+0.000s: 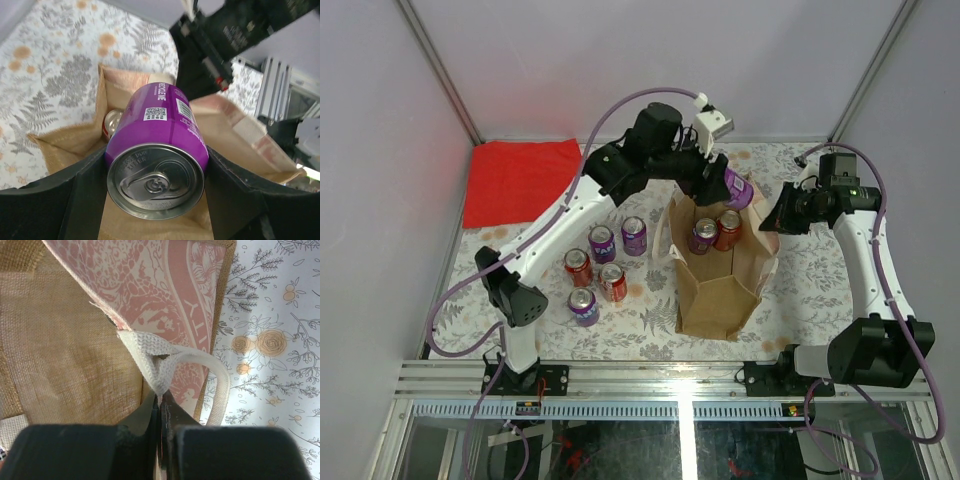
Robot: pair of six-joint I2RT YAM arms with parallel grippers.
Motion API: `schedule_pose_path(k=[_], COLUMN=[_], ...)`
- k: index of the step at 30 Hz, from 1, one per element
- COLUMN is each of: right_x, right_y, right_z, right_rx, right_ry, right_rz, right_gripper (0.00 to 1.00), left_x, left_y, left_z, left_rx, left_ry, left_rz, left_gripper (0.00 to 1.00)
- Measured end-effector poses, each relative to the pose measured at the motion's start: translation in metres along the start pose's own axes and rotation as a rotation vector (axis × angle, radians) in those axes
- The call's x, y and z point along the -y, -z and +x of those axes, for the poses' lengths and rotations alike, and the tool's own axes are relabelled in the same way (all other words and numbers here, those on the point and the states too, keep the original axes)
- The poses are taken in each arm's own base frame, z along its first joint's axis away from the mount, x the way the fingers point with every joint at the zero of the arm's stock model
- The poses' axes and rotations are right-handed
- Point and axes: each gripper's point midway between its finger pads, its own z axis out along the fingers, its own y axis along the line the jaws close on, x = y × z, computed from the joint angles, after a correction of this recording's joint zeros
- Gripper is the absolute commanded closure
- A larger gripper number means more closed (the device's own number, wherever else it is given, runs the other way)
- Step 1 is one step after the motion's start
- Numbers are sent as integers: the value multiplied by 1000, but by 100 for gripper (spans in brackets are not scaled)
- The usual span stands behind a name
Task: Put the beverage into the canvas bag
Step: Place the drink in the canvas bag.
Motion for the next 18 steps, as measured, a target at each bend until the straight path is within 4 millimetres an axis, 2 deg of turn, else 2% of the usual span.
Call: schedule_pose_path(k=[8,14,18], right_x=[2,3,3], right_y=[2,3,3], right_z=[1,2,3], right_rx=[8,3,1], right_ry=[3,0,-1], right_rz=[14,20,22], right_gripper=[100,100,100], left_x=[9,38,49], left_y=[-18,-43,-57], left_z=[64,97,122], left_rx=[-174,-253,-307], left_ry=[-67,-186,-256], left_rz=[50,120,147], left_gripper=[100,100,100])
